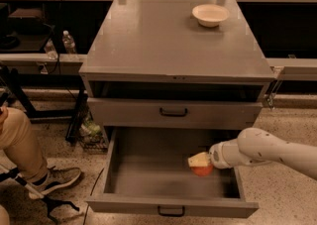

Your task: Place apple into middle drawer

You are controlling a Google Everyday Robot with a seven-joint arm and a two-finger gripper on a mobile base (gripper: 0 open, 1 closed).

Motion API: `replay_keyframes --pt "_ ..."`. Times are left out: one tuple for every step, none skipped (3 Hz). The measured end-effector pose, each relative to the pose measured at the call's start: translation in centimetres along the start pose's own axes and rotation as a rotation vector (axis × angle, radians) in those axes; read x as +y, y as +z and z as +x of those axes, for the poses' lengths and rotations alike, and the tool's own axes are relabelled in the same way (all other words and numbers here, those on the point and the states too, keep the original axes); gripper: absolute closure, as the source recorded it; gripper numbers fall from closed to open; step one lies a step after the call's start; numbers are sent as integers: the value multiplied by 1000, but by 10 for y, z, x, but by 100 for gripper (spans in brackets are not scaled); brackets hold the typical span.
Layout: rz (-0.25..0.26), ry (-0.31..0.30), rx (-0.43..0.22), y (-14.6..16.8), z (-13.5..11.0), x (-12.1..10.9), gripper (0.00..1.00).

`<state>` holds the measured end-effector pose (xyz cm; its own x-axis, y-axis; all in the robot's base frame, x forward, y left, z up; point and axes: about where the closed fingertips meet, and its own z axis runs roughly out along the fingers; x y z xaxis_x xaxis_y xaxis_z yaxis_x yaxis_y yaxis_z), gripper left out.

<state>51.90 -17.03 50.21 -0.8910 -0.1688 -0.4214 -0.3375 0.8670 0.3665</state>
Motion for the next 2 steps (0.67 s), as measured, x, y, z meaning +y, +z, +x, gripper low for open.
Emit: replay_keyframes --pt "1 3 25 23 5 -1 51" --pt "-7 -7 45 39 7 1 19"
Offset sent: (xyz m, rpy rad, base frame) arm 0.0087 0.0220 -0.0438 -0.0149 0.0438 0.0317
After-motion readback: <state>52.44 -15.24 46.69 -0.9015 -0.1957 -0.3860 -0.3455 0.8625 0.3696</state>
